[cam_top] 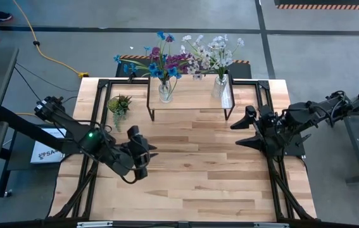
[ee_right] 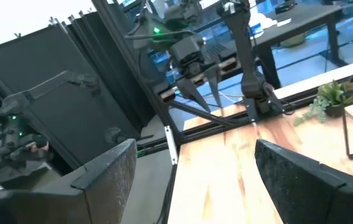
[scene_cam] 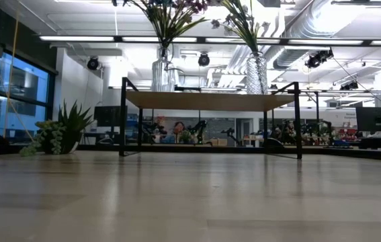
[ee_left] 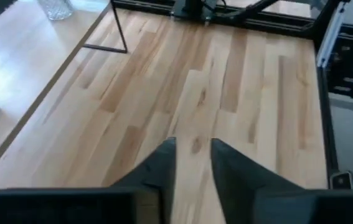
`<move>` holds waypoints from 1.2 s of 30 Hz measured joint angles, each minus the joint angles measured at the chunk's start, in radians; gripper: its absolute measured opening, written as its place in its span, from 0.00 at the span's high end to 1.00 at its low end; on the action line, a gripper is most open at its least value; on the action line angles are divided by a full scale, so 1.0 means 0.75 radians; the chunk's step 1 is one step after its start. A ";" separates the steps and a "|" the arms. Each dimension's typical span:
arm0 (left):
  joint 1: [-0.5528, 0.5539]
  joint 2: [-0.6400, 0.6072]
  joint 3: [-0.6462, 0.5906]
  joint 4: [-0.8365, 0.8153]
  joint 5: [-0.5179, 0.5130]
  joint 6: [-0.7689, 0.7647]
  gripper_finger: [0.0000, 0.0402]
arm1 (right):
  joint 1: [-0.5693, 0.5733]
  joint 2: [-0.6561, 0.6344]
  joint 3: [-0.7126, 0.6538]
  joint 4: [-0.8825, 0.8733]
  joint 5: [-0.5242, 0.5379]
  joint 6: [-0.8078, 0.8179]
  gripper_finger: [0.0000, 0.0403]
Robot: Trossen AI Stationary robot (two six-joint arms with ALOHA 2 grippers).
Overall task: Pick and place flowers into a vace then onto a shelf
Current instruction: Return to Home Position
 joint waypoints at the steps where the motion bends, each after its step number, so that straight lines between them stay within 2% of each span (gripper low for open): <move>1: 0.000 -0.007 0.002 -0.012 0.013 0.000 0.69 | -0.001 -0.001 0.000 0.000 0.008 0.000 0.21; 5: 0.000 -0.057 0.001 -0.108 0.019 -0.017 0.79 | 0.000 -0.001 0.000 0.000 0.015 0.000 0.21; 11: -0.002 -0.194 0.002 -0.168 -0.116 -0.034 0.86 | 0.000 -0.001 0.000 0.007 0.029 -0.040 0.21; 18: -0.006 -0.381 0.002 -0.258 -0.116 -0.025 0.87 | 0.000 -0.034 0.000 0.007 0.023 -0.104 0.21; 24: -0.073 -0.499 0.001 -0.280 -0.138 0.119 0.87 | 0.000 -0.148 -0.001 -0.032 0.023 -0.143 0.21; 36: -0.199 -0.684 0.001 -0.383 -0.196 0.110 0.87 | 0.000 -0.350 -0.001 -0.035 -0.016 -0.288 0.21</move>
